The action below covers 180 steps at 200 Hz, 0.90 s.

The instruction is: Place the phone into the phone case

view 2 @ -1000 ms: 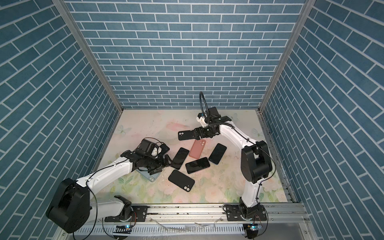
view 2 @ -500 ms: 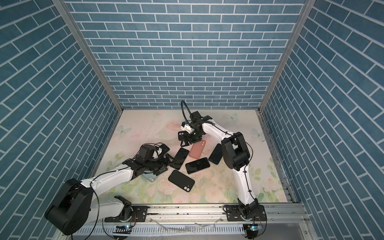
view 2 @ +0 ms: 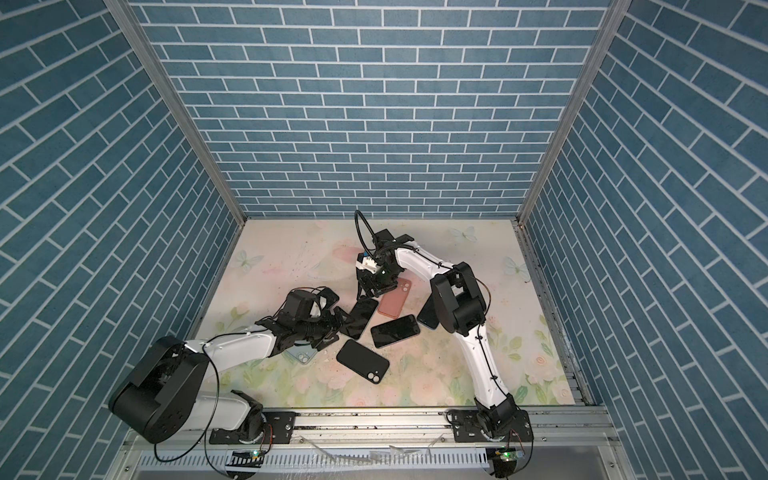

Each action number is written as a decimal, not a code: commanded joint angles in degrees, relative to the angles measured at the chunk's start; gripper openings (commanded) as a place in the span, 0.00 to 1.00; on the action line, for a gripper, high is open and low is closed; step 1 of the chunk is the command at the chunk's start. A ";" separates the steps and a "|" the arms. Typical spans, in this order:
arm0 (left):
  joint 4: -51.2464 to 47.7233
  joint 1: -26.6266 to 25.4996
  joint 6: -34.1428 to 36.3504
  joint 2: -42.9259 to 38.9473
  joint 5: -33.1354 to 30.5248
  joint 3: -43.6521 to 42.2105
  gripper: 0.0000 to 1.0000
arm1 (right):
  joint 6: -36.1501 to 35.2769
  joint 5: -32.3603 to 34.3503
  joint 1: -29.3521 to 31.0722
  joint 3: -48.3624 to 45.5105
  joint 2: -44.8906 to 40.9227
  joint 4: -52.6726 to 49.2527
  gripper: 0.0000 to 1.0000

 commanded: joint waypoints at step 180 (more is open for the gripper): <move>10.91 0.19 -2.17 8.41 -3.04 -3.77 0.89 | -9.42 -9.93 0.52 6.02 0.25 -12.57 0.60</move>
